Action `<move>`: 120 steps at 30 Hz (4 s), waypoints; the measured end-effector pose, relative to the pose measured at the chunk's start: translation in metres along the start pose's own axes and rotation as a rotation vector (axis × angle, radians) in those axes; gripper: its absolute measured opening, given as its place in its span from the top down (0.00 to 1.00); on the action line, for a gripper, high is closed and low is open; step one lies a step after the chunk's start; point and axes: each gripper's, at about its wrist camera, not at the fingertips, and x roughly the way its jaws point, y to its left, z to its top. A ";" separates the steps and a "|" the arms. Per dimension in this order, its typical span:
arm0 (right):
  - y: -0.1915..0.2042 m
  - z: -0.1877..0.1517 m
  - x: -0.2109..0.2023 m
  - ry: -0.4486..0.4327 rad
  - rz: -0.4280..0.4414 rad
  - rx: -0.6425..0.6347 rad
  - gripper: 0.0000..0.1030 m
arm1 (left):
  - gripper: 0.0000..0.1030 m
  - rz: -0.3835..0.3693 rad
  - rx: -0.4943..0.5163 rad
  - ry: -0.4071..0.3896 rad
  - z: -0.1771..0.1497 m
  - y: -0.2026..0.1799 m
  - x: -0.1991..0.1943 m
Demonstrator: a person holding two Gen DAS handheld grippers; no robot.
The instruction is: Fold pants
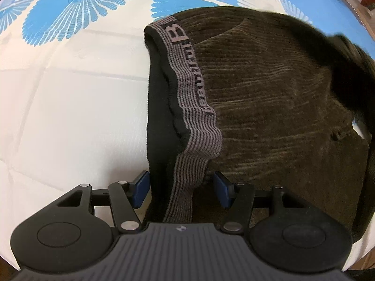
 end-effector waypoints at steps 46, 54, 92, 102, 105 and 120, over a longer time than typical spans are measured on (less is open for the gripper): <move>0.099 -0.168 -0.018 0.121 0.202 -1.094 0.46 | 0.35 0.045 0.081 0.010 -0.008 -0.012 0.000; 0.052 -0.122 -0.042 0.114 0.243 -0.738 0.80 | 0.35 0.055 0.105 0.029 -0.013 -0.014 0.002; -0.257 -0.090 -0.130 -0.279 -0.165 0.649 0.88 | 0.64 0.014 0.265 0.032 -0.034 -0.011 0.005; -0.358 -0.216 -0.102 0.127 -0.460 0.903 0.89 | 0.78 -0.018 0.277 0.012 -0.039 0.004 -0.005; -0.362 -0.219 -0.107 0.107 -0.528 0.914 0.89 | 0.78 -0.016 0.286 0.024 -0.037 0.000 -0.005; -0.274 -0.131 -0.105 -0.088 -0.711 0.362 0.60 | 0.74 -0.003 0.340 0.052 -0.040 -0.001 0.002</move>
